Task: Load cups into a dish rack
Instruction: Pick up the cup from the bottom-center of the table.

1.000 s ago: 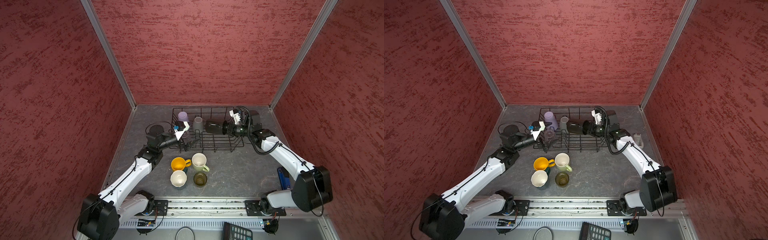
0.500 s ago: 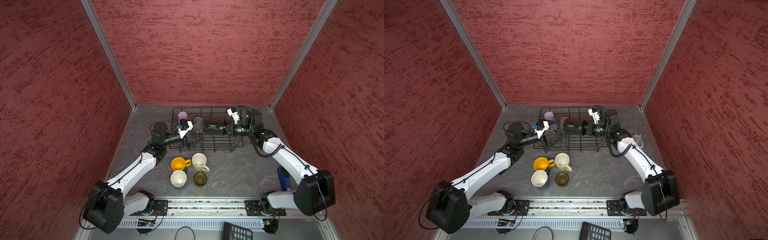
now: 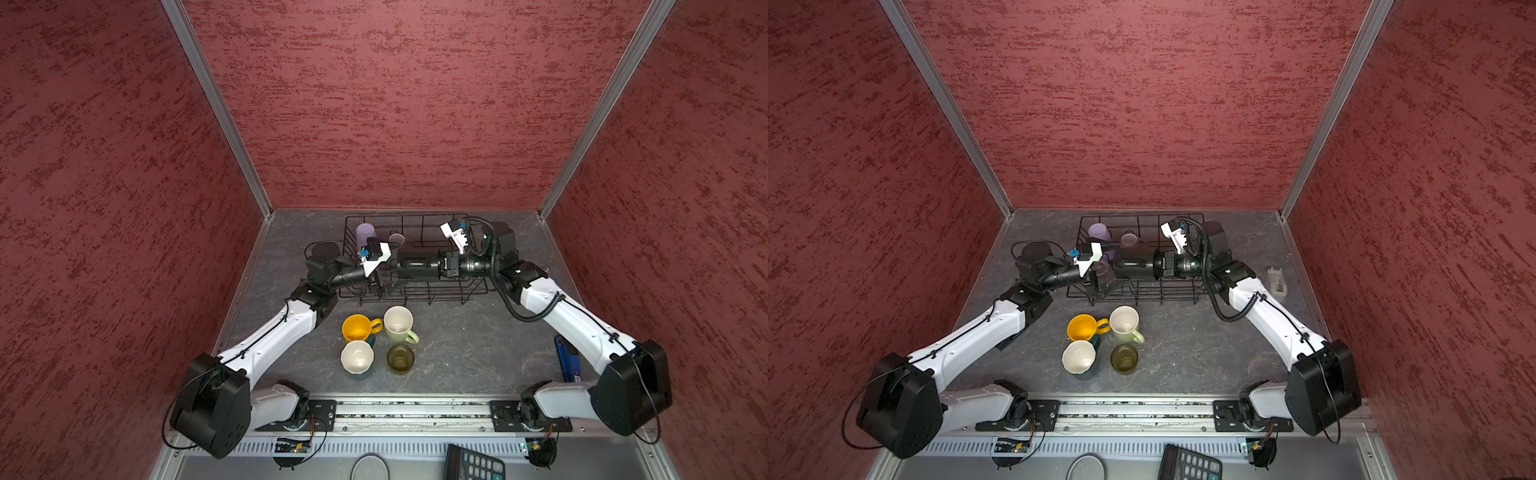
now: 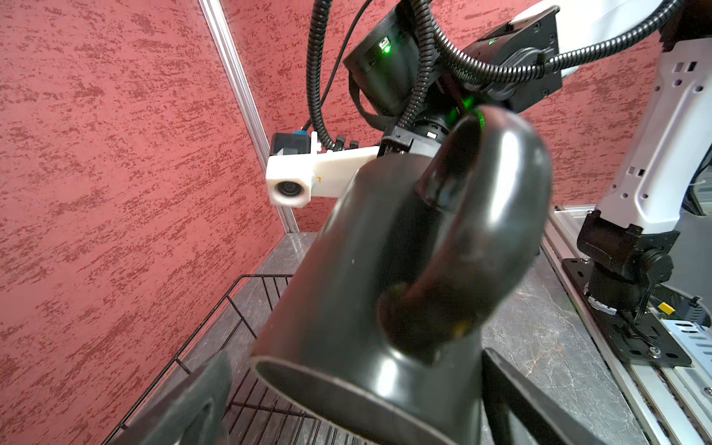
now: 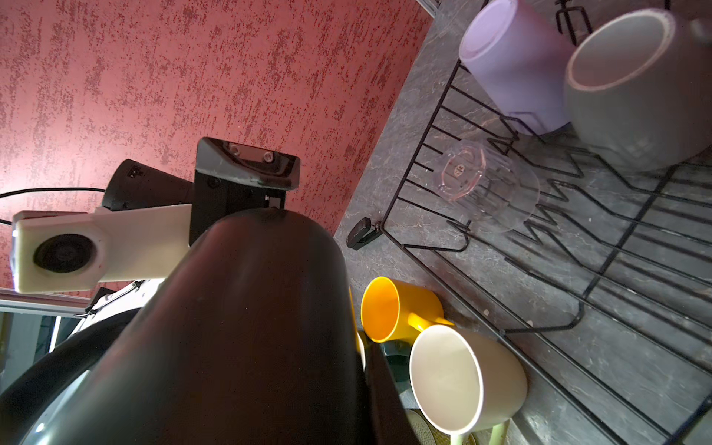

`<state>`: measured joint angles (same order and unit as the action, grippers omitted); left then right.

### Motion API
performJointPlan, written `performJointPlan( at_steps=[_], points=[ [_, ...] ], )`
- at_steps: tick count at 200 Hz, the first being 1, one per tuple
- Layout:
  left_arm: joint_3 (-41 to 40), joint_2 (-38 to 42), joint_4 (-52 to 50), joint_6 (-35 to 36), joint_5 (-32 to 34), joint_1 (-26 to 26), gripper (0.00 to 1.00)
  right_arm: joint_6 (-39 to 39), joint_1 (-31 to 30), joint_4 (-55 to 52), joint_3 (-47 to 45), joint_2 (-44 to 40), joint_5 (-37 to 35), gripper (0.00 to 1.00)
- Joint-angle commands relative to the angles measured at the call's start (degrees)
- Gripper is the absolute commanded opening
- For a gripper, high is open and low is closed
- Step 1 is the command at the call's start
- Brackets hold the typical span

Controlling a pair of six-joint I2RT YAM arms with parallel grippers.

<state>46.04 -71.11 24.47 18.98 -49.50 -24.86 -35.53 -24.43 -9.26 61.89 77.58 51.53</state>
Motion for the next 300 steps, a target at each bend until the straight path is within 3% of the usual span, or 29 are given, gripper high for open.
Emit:
performJointPlan(
  at_steps=[1, 93, 220, 300],
  points=[
    [2.3, -0.6, 0.9, 1.0, -2.2, -0.6, 1.00, 0.3, -1.4, 4.8, 2.1, -1.8, 3.6, 0.00],
    [4.6, -5.9, 6.1, -1.5, -7.2, -3.6, 1.00, -5.4, -3.1, 13.3, 0.4, -0.2, 6.6, 0.00],
    [3.8, -5.0, 12.0, -5.3, -12.3, -4.1, 1.00, -13.4, -3.4, 24.7, -3.2, 0.8, 9.8, 0.00],
    [4.3, -5.5, 13.2, -6.8, -13.2, -4.1, 0.91, -16.4, -3.8, 28.4, -4.1, 1.4, 10.1, 0.00]
  ],
)
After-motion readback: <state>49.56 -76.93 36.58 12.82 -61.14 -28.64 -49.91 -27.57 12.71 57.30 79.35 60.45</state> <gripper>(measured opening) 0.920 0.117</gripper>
